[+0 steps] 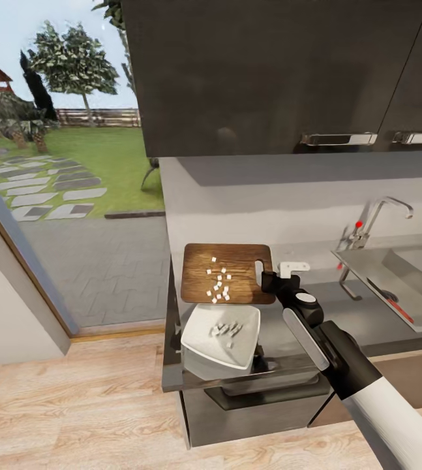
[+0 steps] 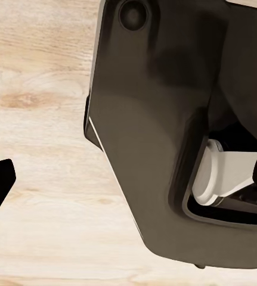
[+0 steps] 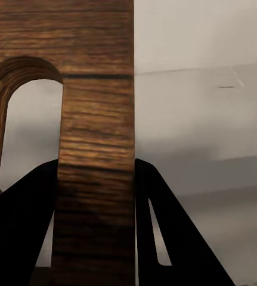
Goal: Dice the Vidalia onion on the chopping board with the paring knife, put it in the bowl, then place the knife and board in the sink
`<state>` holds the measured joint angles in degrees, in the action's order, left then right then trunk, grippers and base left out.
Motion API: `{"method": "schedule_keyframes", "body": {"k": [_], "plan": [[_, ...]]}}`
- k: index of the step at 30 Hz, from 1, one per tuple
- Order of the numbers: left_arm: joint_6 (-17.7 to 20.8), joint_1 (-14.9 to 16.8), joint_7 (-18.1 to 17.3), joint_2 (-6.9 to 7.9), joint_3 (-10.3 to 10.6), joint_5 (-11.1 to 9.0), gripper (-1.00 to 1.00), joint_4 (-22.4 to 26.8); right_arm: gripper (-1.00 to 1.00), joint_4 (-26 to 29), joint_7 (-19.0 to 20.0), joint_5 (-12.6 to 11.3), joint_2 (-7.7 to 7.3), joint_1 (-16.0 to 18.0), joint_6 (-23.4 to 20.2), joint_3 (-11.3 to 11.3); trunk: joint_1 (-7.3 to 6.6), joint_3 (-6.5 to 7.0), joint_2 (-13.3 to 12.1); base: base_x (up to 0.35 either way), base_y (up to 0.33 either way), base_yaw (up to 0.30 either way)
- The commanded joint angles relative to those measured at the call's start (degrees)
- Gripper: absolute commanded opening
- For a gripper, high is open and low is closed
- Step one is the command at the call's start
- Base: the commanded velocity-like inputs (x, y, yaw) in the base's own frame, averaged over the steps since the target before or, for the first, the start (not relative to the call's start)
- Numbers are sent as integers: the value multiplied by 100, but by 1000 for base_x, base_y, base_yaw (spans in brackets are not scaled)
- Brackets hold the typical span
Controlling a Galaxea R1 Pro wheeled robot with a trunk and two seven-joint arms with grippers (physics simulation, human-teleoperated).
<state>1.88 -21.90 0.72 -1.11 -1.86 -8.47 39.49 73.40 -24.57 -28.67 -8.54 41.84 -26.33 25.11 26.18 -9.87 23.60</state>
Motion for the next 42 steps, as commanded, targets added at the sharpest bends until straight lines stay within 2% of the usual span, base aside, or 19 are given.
{"method": "schedule_keyframes", "body": {"k": [1,6,24,25,27,28,30,42], "plan": [[21,-3,7,-3,-8,-49,100,15,-100,8,-57,-51,-7,8,13,20,4,-11,12,0,0,0],[21,-2,7,-3,-8,-49,100,15,-100,-100,-57,-43,-7,8,291,20,4,-11,12,0,0,0],[21,-1,7,-3,-8,-48,100,14,-100,-221,-57,-42,-7,8,490,20,4,-11,12,0,0,0],[22,1,7,-4,-8,-48,100,10,-100,-247,-57,-25,-7,8,502,23,4,-11,12,0,0,0],[21,-1,7,-3,-8,-49,100,8,-100,-307,-57,121,-7,8,610,58,4,-11,12,0,0,0],[20,-3,7,-3,-8,-49,100,7,-100,-378,-57,269,-7,8,731,87,4,-11,12,0,0,0],[20,-2,7,-3,-8,-49,100,7,-100,-427,-57,360,-7,8,805,101,4,-11,12,0,0,0],[18,-1,7,-3,-8,-49,100,-20,-100,-458,-57,406,-7,8,849,108,4,-11,12,0,0,0]]}}
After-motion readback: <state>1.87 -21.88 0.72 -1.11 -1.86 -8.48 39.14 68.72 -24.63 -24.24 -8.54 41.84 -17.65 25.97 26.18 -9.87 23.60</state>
